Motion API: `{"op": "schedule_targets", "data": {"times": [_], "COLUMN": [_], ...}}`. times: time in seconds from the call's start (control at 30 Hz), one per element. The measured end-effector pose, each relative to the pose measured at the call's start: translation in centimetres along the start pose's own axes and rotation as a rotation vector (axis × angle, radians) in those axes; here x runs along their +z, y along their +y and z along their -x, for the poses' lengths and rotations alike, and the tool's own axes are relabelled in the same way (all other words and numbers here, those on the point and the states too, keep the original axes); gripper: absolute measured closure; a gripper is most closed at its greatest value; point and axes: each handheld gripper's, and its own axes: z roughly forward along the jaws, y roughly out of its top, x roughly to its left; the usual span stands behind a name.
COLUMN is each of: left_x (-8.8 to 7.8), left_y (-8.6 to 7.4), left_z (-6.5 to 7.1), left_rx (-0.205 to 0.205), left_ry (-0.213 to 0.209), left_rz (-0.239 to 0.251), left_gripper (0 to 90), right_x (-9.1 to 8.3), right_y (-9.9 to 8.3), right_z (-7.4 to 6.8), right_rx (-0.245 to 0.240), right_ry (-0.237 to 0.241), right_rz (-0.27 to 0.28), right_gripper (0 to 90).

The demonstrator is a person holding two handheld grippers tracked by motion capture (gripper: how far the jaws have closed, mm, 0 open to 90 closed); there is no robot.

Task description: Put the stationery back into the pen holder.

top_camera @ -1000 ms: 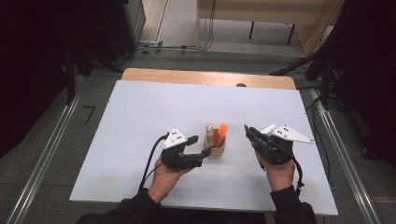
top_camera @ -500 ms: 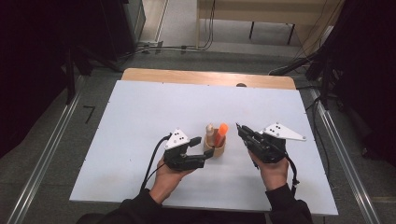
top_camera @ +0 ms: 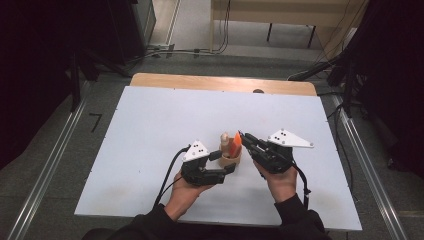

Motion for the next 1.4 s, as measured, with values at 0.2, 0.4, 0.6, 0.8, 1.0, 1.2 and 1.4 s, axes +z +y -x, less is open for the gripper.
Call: {"op": "schedule_targets", "data": {"times": [0.2,0.4,0.6,0.8,1.0,1.2,1.4], "left_x": [0.3,0.5,0.9,1.3,1.6,1.8,1.6], "left_y": [0.0,0.1,0.0,-0.1,-0.1,-0.2,-0.2], "left_z": [0.2,0.5,0.7,0.6,0.5,0.4,-0.2], "left_rx": [-0.011,-0.022,-0.047,-0.084,-0.125,-0.149,-0.186], "left_ry": [-0.021,-0.042,-0.08,-0.106,-0.145,-0.156,-0.151], "left_rz": [-0.002,0.004,-0.002,-0.01,-0.013,-0.02,-0.016], "left_gripper": [36.7,38.3,43.8,45.7,47.7,55.0,70.9], "right_x": [0.7,1.1,1.6,1.9,2.1,2.1,2.0], "right_y": [0.1,0.1,0.0,-0.2,-0.3,-0.3,-0.3], "right_z": [-0.8,-1.3,-1.8,-2.3,-2.7,-3.0,-3.2], "right_rx": [-0.014,-0.024,-0.034,-0.044,-0.051,-0.057,-0.059], "right_ry": [0.024,0.038,0.057,0.072,0.086,0.097,0.106], "right_rz": [-0.001,0.002,-0.006,-0.009,-0.009,-0.004,0.002], "right_gripper": [78.4,78.4,78.4,78.4,78.4,78.3,78.2]}}
